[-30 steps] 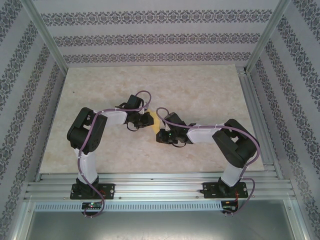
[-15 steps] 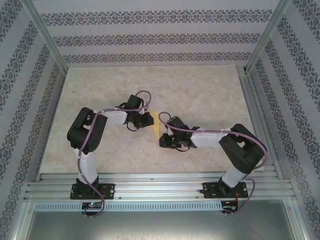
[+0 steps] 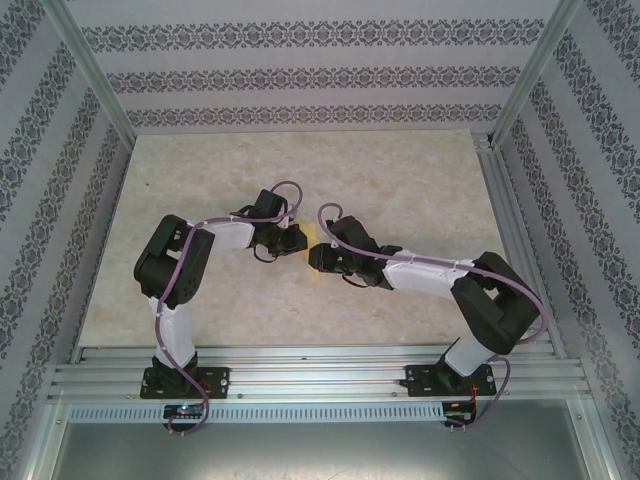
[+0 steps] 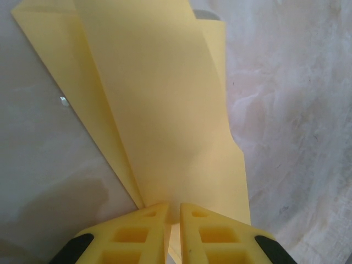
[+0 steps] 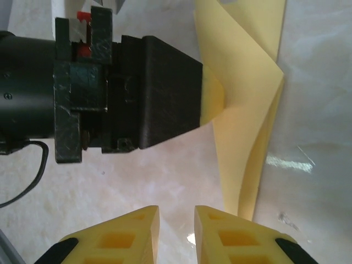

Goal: Fold a paper plane with a square sheet of paper (pick it up from the middle)

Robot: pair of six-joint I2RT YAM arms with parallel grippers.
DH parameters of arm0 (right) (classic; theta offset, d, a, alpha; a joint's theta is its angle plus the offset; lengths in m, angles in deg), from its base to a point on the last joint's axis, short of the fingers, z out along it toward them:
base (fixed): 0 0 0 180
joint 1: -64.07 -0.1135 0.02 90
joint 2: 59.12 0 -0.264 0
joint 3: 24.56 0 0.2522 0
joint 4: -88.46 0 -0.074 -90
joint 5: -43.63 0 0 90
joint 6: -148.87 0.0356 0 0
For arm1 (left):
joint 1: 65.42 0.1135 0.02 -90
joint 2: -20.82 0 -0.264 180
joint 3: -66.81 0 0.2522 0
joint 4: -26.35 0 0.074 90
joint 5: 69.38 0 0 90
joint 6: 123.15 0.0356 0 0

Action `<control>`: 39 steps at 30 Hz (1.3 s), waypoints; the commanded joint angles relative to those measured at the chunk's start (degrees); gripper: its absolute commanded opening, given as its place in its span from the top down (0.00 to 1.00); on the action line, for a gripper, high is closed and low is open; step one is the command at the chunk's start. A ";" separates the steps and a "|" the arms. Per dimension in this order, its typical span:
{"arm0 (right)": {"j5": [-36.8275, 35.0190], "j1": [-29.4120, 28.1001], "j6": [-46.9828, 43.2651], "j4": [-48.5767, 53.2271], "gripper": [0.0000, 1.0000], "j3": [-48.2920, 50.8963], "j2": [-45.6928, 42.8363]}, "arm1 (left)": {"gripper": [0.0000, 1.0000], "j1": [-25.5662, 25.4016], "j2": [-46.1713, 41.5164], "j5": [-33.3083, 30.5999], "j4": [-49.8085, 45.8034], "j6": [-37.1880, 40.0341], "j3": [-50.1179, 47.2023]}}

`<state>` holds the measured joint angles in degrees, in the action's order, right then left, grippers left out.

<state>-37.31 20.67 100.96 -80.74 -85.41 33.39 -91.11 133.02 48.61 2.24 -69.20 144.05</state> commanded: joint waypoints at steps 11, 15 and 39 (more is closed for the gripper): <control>0.40 1.48 3.97 0.06 0.86 -2.96 8.38 | 0.84 -0.59 1.53 -4.01 -2.04 0.11 -0.62; 1.76 2.16 4.32 1.20 0.86 -2.94 9.65 | 0.84 -0.59 1.44 -4.07 -2.30 0.19 -0.47; 7.43 2.34 4.48 -1.40 0.87 -3.89 10.10 | 0.83 -0.67 0.92 -3.99 -2.62 0.28 -0.17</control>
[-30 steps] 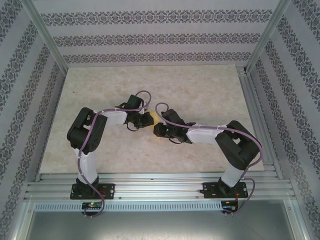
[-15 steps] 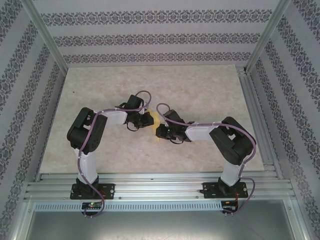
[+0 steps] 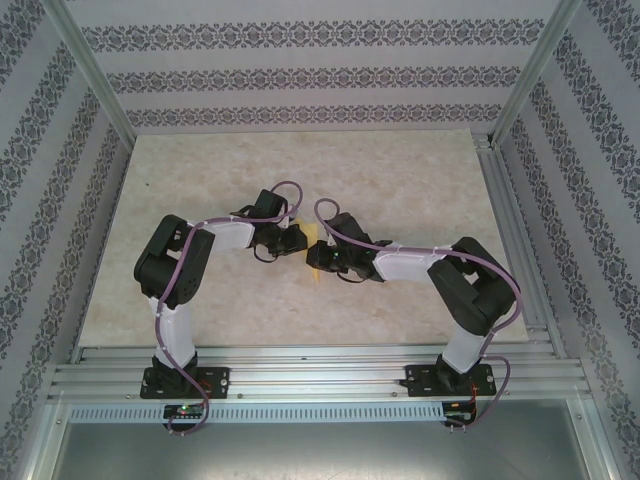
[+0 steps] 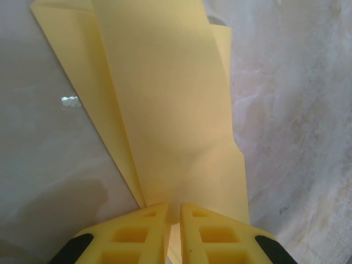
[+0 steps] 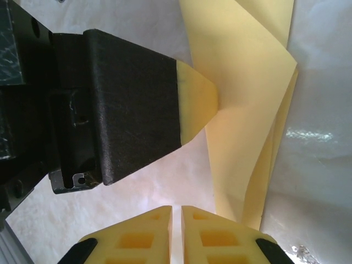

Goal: Fold a paper plane with a square sheet of paper (pick it up from the middle)

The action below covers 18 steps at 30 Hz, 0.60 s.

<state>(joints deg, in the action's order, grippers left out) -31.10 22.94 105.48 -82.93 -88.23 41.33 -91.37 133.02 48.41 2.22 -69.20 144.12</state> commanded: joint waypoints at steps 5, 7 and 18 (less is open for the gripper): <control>3.01 -0.36 0.58 1.25 0.87 -1.12 4.92 | 0.83 -0.43 0.92 -3.58 -2.57 0.35 -0.27; 2.88 -0.45 0.83 1.67 0.87 -0.55 5.36 | 0.83 -0.44 0.75 -3.62 -2.46 0.29 -0.23; 1.83 1.02 3.13 2.74 0.92 2.49 7.46 | 0.77 -0.43 -5.49 4.01 3.25 1.42 -1.17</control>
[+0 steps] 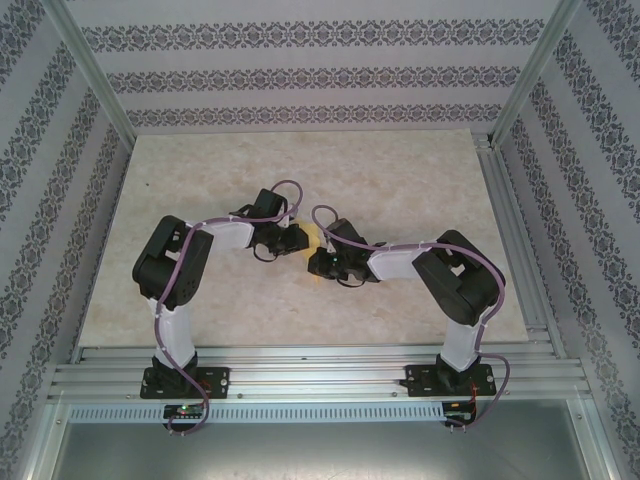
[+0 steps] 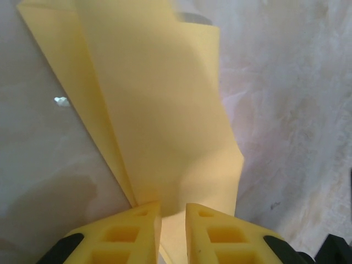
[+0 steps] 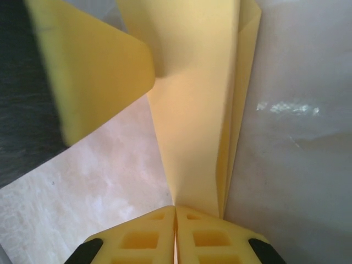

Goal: Fold a paper plane with a square sheet of paper (pick it up from the middle)

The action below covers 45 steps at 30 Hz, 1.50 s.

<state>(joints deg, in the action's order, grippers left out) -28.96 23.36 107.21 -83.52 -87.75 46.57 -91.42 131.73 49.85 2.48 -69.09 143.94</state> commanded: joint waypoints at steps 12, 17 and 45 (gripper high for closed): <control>0.42 0.98 2.28 4.45 0.98 1.36 3.78 | 0.83 -1.84 -5.30 4.74 6.35 -0.14 -6.34; 0.26 1.02 2.45 5.10 0.98 1.19 3.84 | 0.84 -2.22 -2.59 4.59 6.42 -0.43 -6.35; -1.53 -0.07 -0.97 12.84 0.98 3.64 5.23 | 0.83 0.94 4.15 -2.00 0.45 3.26 0.61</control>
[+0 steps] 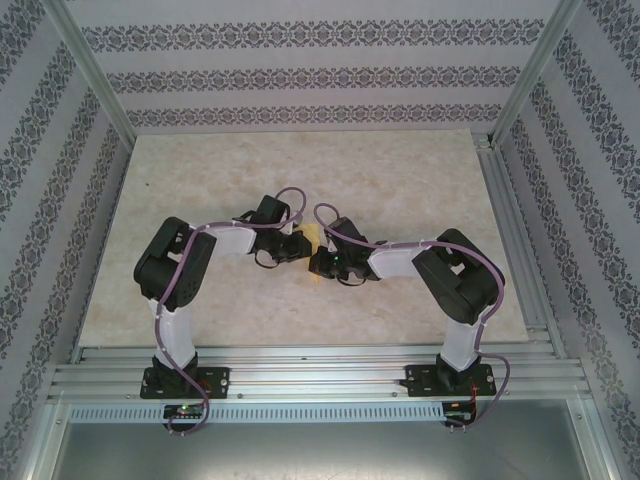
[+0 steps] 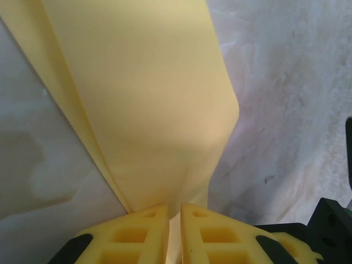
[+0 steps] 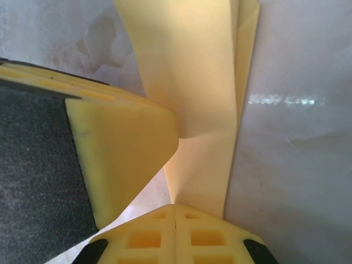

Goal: Fold a paper plane with a square sheet of paper (pick it up from the middle)

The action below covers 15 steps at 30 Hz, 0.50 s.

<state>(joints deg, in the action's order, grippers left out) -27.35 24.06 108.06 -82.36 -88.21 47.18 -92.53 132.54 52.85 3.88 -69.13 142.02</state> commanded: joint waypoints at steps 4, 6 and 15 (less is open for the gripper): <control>-2.94 -0.91 -1.68 11.40 0.98 4.55 4.88 | 0.83 3.69 4.70 -4.98 -1.52 3.90 4.41; -2.85 -0.98 -1.65 11.30 0.98 4.67 4.94 | 0.83 4.50 5.26 -4.78 -1.75 4.17 5.14; -3.12 -1.27 -1.68 11.78 0.98 4.86 5.58 | 0.83 6.45 6.30 -7.04 -3.76 5.19 8.89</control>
<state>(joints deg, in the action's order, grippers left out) -27.32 24.06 108.04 -83.67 -87.56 47.25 -88.22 136.89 53.52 0.04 -66.38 149.30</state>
